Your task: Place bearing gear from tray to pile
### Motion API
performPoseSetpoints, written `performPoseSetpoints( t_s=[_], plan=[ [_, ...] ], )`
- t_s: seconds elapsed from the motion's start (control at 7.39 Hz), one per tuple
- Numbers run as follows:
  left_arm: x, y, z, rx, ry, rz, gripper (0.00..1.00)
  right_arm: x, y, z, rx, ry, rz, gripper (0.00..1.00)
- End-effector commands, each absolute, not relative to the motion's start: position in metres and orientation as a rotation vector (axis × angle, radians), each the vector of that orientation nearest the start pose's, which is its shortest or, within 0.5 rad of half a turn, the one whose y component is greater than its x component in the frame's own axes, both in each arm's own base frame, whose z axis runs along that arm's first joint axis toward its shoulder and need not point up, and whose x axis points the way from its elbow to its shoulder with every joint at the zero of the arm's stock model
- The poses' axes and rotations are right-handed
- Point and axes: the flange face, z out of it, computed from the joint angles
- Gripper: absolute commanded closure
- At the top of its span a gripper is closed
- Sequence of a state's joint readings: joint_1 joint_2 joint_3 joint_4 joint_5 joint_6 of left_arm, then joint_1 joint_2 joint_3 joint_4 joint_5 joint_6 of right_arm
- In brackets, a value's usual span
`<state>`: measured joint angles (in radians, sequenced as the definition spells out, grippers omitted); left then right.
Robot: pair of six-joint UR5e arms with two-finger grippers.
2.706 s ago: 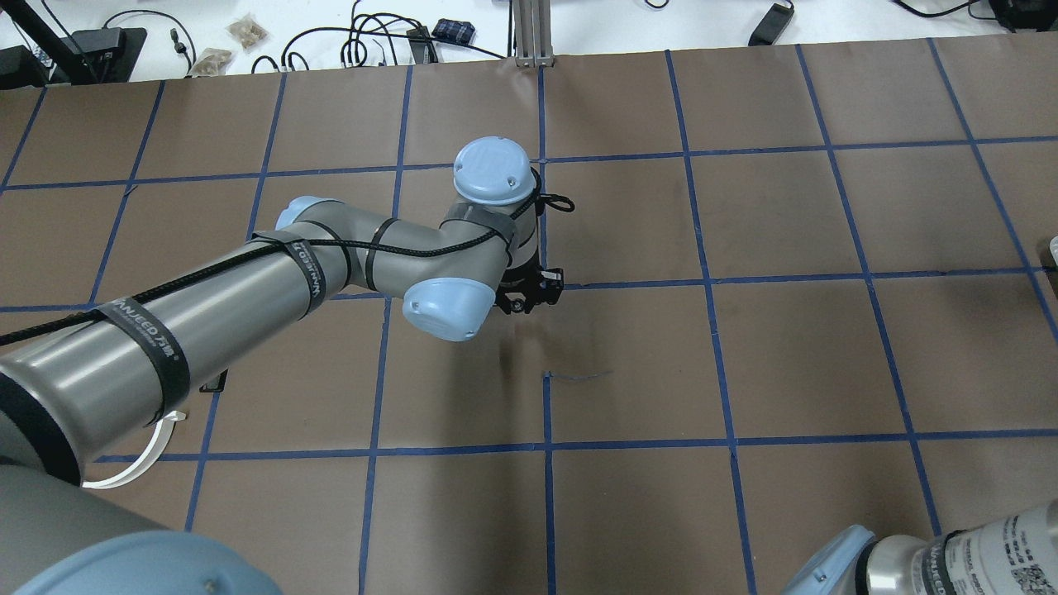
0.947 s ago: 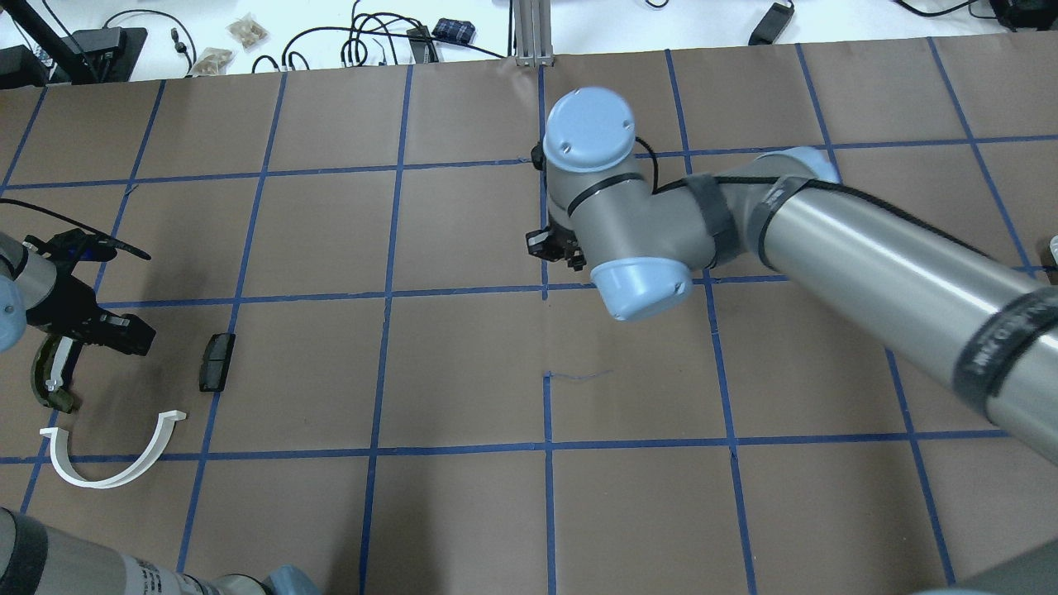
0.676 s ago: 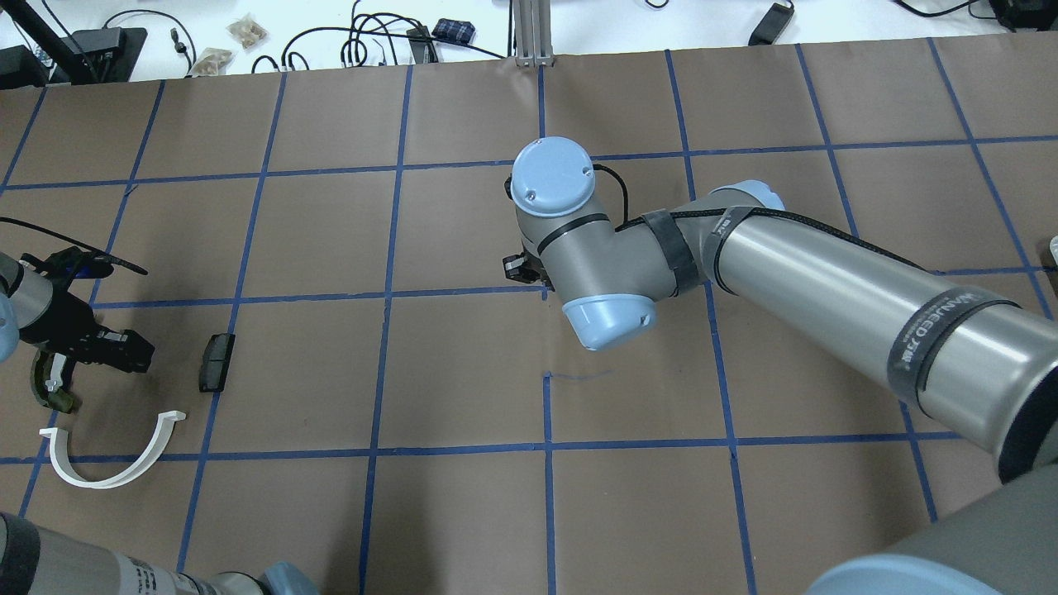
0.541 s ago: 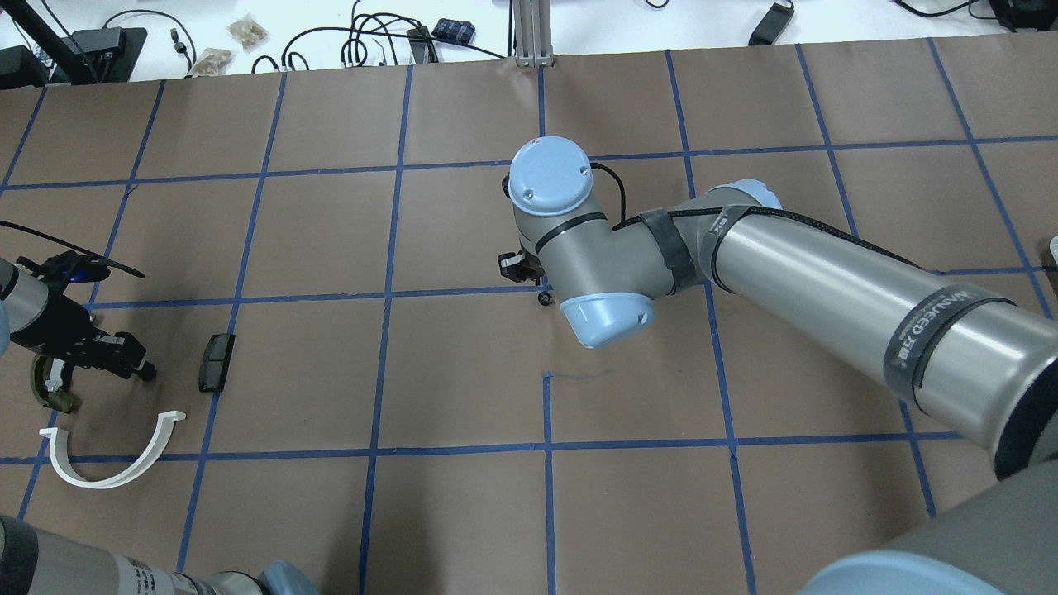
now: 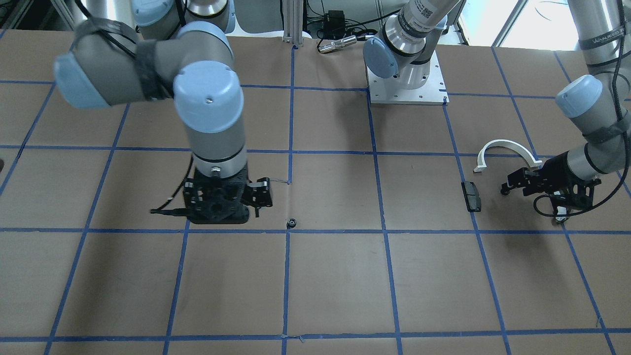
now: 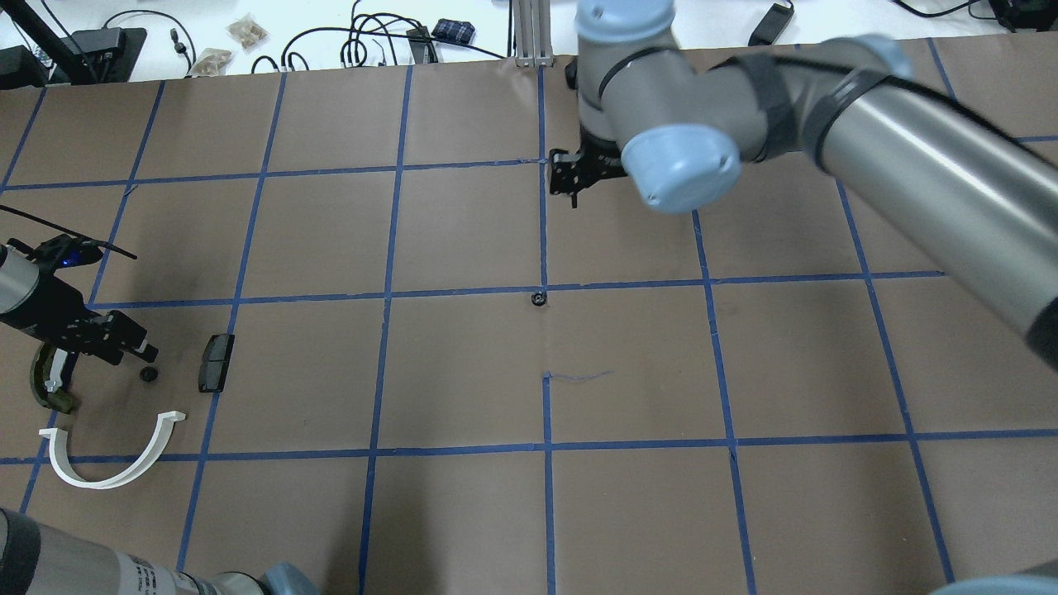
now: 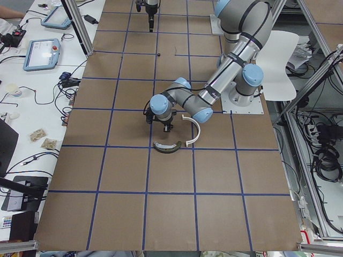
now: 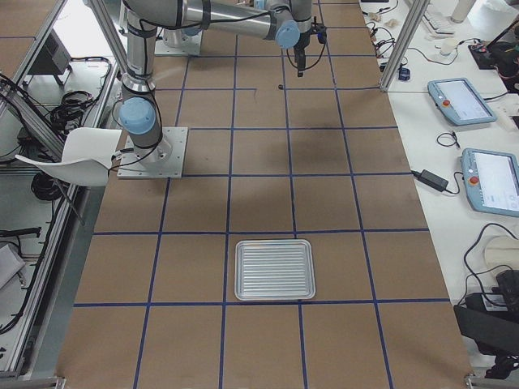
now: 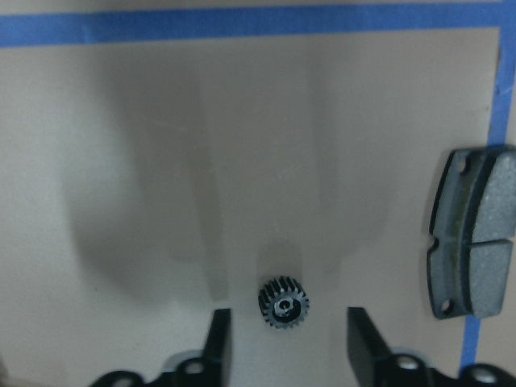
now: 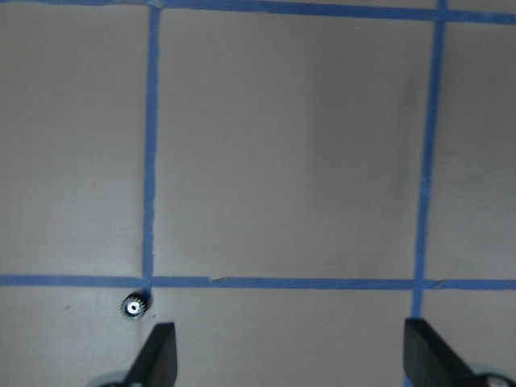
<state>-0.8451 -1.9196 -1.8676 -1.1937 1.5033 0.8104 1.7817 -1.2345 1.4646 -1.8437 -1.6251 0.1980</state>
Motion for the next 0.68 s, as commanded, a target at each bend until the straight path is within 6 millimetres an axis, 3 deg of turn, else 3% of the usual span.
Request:
performPoseSetpoints(
  t_s=[0.0, 0.14, 0.41, 0.54],
  plan=[
    [0.183, -0.538, 0.234, 0.155, 3.317, 0.23, 0.17, 0.193, -0.566, 0.475, 0.096, 3.213, 0.133, 0.0],
    [0.128, -0.559, 0.244, 0.247, 3.293, 0.214, 0.05, 0.189, -0.549, 0.5, 0.039, 3.205, 0.099, 0.0],
    [-0.003, -0.574, 0.262, 0.392, 3.221, 0.194, 0.0, 0.17, -0.549, 0.504, -0.003, 3.192, 0.104, 0.02],
    [-0.057, -0.576, 0.261, 0.49, 3.204, 0.154, 0.0, 0.17, -0.546, 0.5, -0.038, 3.136, 0.121, 0.02]
  ],
)
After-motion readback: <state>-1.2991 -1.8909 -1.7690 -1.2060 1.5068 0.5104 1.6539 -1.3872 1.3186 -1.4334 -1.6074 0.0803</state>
